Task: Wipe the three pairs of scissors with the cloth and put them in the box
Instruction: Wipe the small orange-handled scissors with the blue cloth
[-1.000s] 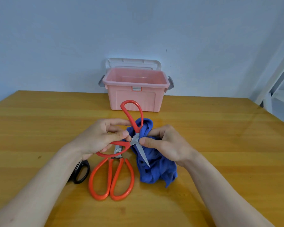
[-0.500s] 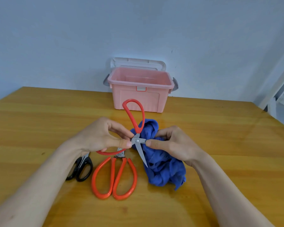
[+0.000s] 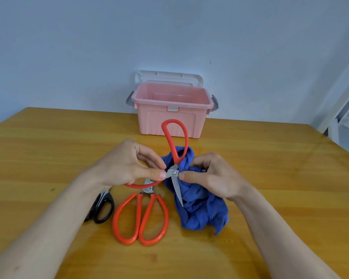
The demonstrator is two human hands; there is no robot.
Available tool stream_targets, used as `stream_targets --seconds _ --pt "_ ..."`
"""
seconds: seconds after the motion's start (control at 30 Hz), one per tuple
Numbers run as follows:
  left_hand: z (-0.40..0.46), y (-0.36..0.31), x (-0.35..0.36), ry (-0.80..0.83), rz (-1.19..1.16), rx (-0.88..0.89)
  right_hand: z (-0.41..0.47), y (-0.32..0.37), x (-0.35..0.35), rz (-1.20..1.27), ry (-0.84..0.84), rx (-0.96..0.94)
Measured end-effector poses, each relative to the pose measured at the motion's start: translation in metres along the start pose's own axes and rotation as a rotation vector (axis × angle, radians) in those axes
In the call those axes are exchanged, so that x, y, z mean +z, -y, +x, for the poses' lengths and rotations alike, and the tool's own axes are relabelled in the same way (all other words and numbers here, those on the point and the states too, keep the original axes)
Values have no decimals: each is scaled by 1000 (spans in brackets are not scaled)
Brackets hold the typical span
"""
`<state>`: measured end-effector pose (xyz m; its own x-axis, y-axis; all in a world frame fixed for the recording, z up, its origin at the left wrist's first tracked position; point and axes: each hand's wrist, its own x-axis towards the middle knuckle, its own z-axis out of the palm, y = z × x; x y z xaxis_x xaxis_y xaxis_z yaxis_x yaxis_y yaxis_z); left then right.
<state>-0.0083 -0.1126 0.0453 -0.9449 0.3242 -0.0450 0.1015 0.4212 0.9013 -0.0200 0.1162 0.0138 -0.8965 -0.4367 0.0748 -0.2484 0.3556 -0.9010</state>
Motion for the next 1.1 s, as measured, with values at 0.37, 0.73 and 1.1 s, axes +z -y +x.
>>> stream_targets --seconds 0.37,0.73,1.1 --pt "-3 3 2 -15 -59 -17 2 4 14 -42 -106 -44" --pt "-6 0 -9 -31 0 -37 1 -1 8 55 39 27" --pt "-6 -1 -7 -16 -26 -26 2 -1 8 136 27 1"
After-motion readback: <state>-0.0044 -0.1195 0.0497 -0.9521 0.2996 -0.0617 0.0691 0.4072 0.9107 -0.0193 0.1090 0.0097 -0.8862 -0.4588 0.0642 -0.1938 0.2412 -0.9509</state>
